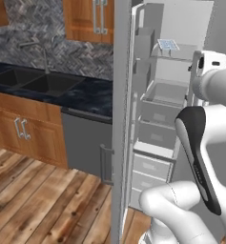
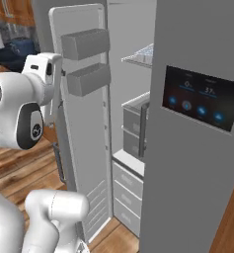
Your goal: The ice cube tray has been filled with water. Take the tray and place it in the freezer to make ice. Close the freezer door after placing the tray.
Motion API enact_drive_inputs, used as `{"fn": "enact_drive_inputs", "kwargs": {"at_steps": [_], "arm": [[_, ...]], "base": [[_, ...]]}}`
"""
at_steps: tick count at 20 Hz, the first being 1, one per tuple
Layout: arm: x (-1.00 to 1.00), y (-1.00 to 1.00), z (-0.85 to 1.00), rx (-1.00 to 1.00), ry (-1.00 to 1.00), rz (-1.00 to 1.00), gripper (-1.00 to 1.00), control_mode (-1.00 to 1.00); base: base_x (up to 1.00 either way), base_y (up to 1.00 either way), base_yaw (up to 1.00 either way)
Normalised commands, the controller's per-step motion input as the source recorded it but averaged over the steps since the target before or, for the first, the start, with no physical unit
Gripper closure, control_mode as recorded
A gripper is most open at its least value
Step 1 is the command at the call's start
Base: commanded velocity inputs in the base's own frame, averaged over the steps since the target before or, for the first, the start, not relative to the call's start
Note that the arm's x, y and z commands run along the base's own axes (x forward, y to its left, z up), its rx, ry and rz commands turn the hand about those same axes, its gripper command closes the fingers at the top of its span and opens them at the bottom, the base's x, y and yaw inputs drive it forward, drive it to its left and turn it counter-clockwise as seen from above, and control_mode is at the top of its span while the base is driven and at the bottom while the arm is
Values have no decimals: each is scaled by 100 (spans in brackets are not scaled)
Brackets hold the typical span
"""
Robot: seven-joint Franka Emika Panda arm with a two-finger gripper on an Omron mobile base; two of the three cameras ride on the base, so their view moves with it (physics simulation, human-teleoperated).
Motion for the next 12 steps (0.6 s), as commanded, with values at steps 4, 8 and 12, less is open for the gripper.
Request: {"fn": "enact_drive_inputs", "kwargs": {"at_steps": [4, 8, 12], "arm": [[0, 0, 0, 0, 0, 0, -100, 100], [0, 0, 0, 0, 0, 0, -100, 100], [0, 0, 0, 0, 0, 0, -100, 100]], "base": [[-31, 11, -11], [-5, 0, -18], [0, 0, -23]]}}
